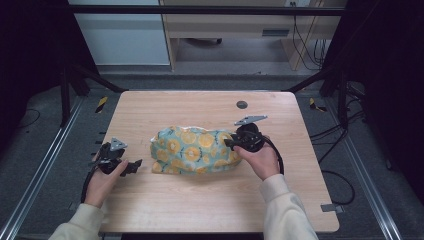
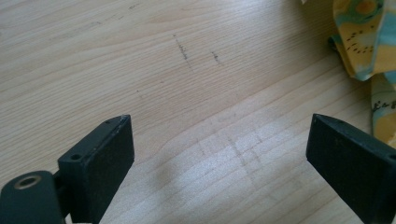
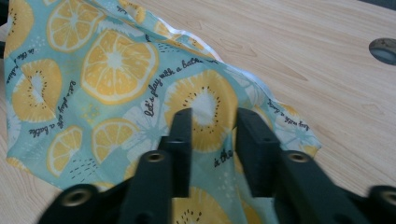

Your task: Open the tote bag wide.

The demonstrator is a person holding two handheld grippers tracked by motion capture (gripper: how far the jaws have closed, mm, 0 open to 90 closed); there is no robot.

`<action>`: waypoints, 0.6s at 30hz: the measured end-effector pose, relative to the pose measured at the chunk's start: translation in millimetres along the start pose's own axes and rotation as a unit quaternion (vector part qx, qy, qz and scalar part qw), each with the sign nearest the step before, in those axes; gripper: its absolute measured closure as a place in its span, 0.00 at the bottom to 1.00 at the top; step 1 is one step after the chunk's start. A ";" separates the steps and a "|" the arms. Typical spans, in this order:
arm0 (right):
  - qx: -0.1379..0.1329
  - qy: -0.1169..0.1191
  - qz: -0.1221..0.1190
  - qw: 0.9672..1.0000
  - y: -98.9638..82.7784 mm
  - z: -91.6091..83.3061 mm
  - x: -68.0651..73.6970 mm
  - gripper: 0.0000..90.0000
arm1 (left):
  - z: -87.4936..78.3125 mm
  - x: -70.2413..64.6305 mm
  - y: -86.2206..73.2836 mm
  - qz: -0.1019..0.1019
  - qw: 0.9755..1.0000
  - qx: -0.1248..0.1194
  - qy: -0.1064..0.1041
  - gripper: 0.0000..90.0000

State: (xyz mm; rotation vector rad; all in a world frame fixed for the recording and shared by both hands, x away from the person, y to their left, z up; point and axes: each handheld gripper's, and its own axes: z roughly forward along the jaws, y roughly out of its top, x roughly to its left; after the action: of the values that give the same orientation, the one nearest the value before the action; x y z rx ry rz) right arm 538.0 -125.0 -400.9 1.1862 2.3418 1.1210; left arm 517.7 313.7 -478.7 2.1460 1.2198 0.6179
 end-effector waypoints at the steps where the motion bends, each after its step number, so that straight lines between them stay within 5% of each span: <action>1: 0.000 0.001 -0.002 1.000 0.1 -0.2 0.3 0.82 | -0.5 -0.7 0.3 -0.001 1.000 -0.003 -0.001 0.08; 8: -0.018 0.014 -0.017 1.000 3.4 -7.9 3.1 1.00 | -6.4 -7.1 5.0 0.006 1.000 -0.015 -0.013 0.09; 18: -0.064 0.028 -0.045 0.997 8.3 -33.7 18.9 1.00 | -23.6 -15.0 16.2 0.020 0.999 -0.038 -0.026 0.10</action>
State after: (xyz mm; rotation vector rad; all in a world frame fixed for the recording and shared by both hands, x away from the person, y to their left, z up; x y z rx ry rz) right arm 512.3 -124.5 -370.9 1.0077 2.3002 1.2664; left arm 505.2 300.2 -452.2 2.1139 1.1112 0.6109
